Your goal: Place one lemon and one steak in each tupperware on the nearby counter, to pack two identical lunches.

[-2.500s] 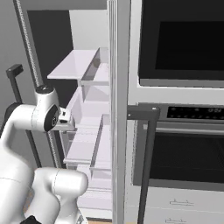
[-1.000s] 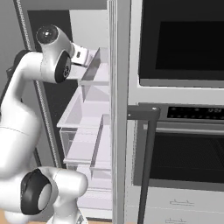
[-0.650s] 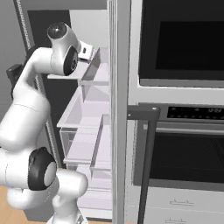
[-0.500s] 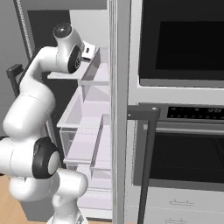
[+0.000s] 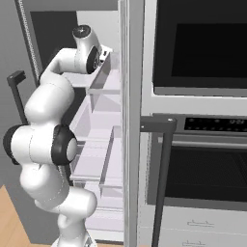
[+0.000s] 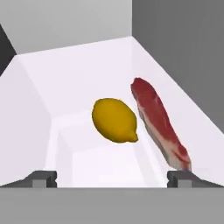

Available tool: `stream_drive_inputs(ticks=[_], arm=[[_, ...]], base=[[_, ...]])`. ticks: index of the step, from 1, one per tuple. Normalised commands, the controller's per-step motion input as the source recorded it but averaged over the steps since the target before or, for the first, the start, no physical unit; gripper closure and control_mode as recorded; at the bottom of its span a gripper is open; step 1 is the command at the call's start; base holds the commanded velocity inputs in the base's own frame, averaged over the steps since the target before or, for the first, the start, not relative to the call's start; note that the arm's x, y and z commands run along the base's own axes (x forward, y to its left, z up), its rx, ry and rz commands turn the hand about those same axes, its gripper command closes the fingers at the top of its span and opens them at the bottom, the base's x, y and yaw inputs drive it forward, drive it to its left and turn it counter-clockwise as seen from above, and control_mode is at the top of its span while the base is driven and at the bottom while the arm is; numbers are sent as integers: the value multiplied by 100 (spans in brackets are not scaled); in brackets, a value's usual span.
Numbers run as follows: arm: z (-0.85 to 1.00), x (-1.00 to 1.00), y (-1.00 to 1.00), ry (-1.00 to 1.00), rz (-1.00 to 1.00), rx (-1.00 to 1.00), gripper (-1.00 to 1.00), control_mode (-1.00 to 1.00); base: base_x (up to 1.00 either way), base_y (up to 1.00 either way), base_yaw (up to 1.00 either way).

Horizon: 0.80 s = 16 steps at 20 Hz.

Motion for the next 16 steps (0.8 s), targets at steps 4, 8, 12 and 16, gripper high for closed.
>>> stream_drive_inputs(ticks=[4,8,12,16], arm=[[-22,73,0,9,-7,-4,-100,-100],[-36,54,0,2,-5,-7,-100,-100],[-10,71,0,5,-5,-1,-100,-100],[-14,56,-1,6,-2,0,-100,-100]], base=[[0,0,0],[0,0,0],[0,0,0],[0,0,0]])
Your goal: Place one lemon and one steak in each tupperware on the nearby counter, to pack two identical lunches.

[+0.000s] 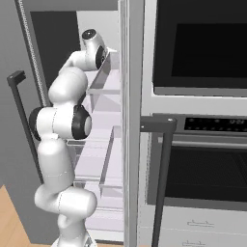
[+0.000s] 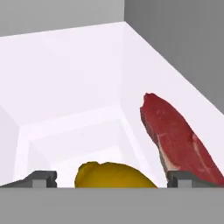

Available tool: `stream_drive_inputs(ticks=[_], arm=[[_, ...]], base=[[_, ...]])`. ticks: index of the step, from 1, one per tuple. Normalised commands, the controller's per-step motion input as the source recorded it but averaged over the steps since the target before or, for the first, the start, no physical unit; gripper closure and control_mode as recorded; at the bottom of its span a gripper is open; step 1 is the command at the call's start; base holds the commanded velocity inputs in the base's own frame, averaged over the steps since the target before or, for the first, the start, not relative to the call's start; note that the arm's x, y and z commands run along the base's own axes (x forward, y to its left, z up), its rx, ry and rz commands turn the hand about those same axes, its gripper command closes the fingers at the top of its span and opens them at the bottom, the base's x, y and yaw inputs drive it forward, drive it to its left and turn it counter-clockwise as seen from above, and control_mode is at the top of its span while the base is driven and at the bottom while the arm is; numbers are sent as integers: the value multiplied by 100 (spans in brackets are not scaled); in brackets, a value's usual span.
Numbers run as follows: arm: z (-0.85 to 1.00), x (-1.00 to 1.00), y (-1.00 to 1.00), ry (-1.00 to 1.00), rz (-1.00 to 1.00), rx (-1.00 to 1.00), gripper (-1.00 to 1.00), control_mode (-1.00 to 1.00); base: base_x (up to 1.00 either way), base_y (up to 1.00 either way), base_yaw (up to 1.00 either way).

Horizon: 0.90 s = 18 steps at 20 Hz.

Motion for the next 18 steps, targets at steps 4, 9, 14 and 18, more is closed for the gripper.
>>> stream_drive_inputs(ticks=[4,9,14,18], arm=[[-45,3,-19,8,0,0,100,-100],[-66,-2,-25,7,0,0,100,-100],[-12,5,-5,-1,0,-1,100,-100],[0,-80,7,-42,0,0,100,-100]], base=[[0,0,0],[0,0,0],[0,0,0],[0,0,0]])
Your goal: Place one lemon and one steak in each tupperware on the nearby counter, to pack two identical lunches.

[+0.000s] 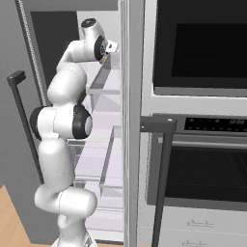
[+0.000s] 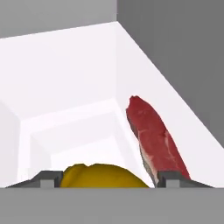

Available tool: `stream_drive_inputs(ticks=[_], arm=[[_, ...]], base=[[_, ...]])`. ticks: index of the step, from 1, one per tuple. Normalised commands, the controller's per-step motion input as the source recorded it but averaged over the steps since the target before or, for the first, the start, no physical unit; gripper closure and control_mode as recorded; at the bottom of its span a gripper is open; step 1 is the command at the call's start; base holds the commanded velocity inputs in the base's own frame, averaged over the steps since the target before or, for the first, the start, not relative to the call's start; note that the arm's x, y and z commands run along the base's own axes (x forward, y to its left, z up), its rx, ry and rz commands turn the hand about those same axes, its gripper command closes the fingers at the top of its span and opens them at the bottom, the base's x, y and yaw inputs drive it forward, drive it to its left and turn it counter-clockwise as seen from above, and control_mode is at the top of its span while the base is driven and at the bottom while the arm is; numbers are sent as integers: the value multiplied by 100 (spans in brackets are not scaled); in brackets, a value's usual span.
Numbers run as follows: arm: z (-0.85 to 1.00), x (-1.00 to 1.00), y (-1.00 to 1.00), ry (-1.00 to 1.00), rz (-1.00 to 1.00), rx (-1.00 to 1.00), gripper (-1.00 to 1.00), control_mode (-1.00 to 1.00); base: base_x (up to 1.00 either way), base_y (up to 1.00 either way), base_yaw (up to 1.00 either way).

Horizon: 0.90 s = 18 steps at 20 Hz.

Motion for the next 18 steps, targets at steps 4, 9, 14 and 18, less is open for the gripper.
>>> stream_drive_inputs(ticks=[4,9,14,18], arm=[[12,-100,8,-70,0,6,100,-100],[4,-100,21,-67,2,7,100,-100],[18,-100,24,-34,2,5,100,-100],[38,-100,32,0,6,1,100,-100]], base=[[0,0,0],[0,0,0],[0,0,0],[0,0,0]])
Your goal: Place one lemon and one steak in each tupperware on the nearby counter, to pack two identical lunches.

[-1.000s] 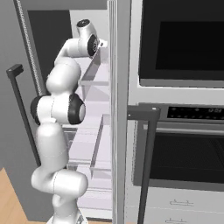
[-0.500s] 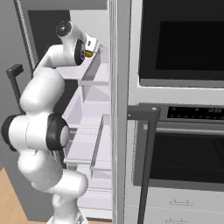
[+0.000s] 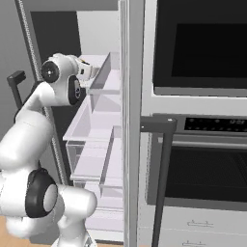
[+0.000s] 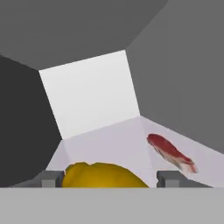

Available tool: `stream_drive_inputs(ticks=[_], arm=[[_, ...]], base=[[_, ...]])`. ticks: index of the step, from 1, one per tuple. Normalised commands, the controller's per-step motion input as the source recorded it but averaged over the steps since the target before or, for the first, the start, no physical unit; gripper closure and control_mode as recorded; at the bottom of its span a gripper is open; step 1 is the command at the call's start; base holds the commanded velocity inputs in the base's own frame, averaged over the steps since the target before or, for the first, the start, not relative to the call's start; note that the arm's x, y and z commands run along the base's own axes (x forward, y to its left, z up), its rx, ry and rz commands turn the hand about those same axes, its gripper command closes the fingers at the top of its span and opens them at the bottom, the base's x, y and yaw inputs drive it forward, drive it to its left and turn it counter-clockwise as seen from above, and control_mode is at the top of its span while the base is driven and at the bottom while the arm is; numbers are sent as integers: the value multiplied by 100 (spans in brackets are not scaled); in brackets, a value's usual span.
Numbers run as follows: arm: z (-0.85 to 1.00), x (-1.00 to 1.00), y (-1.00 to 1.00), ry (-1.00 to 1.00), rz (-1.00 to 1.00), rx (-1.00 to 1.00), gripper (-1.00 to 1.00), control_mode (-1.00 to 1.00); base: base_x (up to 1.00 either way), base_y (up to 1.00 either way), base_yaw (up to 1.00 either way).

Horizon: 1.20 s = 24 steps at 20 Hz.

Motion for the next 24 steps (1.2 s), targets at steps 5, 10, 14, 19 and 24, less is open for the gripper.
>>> stream_drive_inputs(ticks=[5,10,14,19,24], arm=[[3,-100,21,27,9,1,100,-100],[-8,-100,5,57,5,4,100,-100],[-59,-100,10,63,0,0,100,-100],[-20,-20,3,10,0,0,100,100],[0,0,0,0,0,0,100,100]], base=[[0,0,0],[0,0,0],[0,0,0],[-80,16,0],[-100,37,0]])
